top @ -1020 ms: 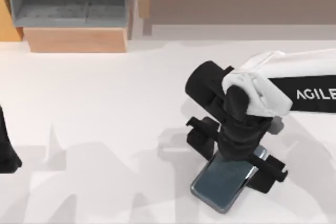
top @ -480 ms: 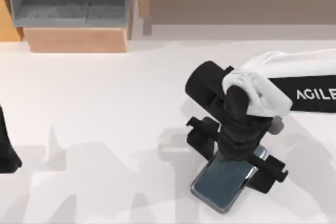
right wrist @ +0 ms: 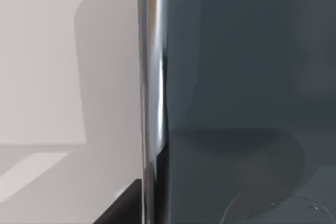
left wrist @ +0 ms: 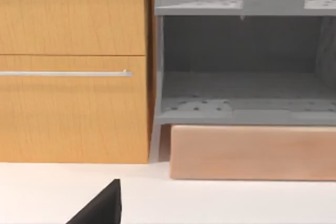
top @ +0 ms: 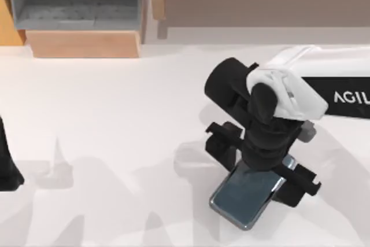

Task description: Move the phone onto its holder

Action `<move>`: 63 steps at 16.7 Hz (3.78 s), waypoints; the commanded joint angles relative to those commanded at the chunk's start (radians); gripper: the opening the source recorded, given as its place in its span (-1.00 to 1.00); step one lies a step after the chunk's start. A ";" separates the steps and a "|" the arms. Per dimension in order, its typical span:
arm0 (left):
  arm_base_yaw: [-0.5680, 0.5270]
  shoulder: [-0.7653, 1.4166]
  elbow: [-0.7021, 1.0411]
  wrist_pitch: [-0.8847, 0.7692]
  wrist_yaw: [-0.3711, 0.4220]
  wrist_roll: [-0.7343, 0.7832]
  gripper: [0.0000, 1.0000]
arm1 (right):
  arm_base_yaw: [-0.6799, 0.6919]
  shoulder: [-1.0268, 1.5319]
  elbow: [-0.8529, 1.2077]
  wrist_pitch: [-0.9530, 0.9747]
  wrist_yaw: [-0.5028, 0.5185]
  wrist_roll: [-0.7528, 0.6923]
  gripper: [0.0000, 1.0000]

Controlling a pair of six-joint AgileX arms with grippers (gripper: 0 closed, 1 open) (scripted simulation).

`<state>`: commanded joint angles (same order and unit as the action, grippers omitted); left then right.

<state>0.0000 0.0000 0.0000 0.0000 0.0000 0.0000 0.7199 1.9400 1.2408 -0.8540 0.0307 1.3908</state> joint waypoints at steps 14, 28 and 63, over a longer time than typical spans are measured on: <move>0.000 0.000 0.000 0.000 0.000 0.000 1.00 | -0.263 -0.210 -0.049 0.194 -0.008 -0.420 -1.00; 0.000 0.000 0.000 0.000 0.000 0.000 1.00 | -0.884 -0.401 -0.301 0.668 -0.128 -1.298 -1.00; 0.000 0.000 0.000 0.000 0.000 0.000 1.00 | -1.101 -0.261 -0.216 1.032 -0.240 -1.496 -0.40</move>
<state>0.0000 0.0000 0.0000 0.0000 0.0000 0.0000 -0.3814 1.6785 1.0247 0.1778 -0.2094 -0.1053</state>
